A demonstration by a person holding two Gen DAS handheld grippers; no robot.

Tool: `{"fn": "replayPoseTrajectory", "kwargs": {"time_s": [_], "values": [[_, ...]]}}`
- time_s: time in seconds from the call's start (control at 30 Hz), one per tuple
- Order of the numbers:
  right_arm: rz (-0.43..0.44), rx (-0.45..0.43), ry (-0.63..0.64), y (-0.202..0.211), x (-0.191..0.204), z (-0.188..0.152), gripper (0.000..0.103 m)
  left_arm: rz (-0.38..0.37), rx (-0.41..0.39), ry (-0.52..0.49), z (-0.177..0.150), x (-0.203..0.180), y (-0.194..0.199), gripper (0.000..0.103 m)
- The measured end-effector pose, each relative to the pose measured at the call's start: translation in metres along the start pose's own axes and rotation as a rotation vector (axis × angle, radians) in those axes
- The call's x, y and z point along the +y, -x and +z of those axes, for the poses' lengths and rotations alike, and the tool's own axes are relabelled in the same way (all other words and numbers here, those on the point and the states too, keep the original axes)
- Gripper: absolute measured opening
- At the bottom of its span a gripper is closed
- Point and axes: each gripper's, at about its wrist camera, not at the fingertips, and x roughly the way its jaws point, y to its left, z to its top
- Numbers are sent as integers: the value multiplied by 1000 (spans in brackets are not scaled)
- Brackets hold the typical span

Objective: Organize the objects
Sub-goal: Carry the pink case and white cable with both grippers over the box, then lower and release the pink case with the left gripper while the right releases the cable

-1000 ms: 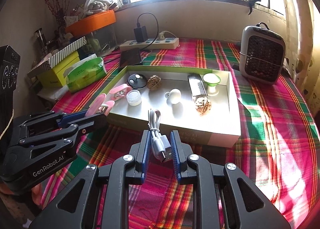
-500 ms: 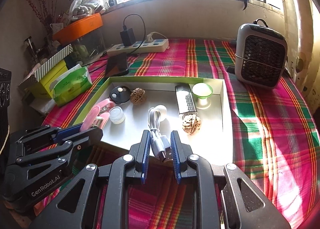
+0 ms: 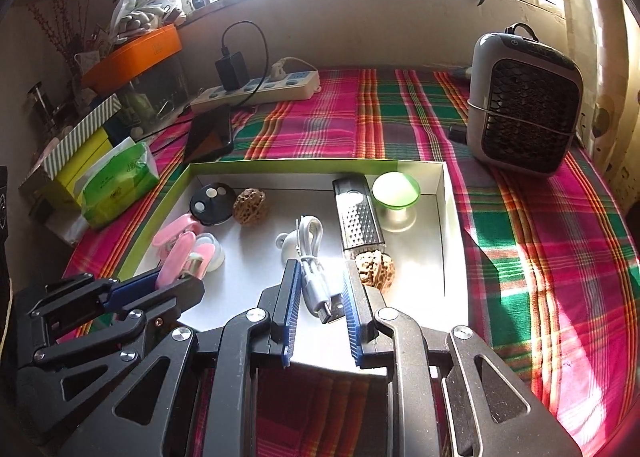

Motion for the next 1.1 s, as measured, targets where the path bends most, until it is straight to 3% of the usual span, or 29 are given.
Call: {"fn": "replayPoseTrajectory", "kwargs": {"time_s": [1.1], "values": [[-7, 85, -29, -30, -4, 4, 22, 24, 56, 2, 8, 2, -34, 16]]}}
